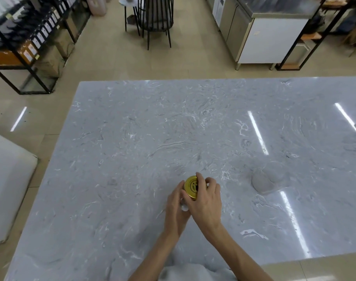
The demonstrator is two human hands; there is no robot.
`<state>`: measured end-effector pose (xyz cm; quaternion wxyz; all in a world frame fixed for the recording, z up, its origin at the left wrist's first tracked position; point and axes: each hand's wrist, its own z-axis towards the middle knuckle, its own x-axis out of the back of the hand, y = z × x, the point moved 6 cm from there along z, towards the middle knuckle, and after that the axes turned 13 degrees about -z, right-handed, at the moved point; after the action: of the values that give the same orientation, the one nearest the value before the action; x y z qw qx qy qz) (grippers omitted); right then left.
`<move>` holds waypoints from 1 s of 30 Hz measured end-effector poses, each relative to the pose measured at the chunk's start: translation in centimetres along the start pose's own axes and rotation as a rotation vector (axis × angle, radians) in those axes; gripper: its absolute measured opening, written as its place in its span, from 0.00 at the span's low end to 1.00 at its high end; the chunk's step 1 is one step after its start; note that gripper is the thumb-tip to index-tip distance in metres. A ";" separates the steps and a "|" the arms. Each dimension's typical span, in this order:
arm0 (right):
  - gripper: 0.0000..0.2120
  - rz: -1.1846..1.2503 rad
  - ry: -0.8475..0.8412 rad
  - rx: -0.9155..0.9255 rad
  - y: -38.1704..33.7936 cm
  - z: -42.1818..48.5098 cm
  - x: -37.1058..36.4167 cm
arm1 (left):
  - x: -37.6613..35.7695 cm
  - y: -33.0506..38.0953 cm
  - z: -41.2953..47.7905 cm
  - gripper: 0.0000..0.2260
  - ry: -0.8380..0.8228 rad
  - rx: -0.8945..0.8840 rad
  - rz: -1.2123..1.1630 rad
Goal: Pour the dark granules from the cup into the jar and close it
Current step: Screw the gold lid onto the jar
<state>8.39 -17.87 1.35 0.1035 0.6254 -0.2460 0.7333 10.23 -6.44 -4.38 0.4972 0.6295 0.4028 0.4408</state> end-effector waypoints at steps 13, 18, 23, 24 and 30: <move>0.41 0.286 -0.432 0.460 1.6 1.1 2.1 | -0.8 0.7 2.1 0.45 -0.363 0.034 0.021; 0.42 0.438 -0.533 0.518 3.7 2.1 2.2 | -1.8 1.8 2.0 0.40 -0.179 -0.120 0.147; 0.48 0.048 -0.162 0.280 15.8 7.1 5.1 | -2.7 2.7 2.8 0.43 -0.214 -0.141 0.285; 0.51 -0.067 -0.160 0.202 18.9 7.6 5.3 | -3.0 3.0 3.1 0.43 -0.226 -0.150 0.330; 0.49 -0.115 -0.214 0.198 25.0 9.9 4.4 | -4.3 3.9 5.5 0.42 -0.204 -0.132 0.443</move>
<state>4.58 -44.86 0.75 0.0564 0.7201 -0.1457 0.6760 14.54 -12.75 -1.88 0.4667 0.7097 0.1730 0.4987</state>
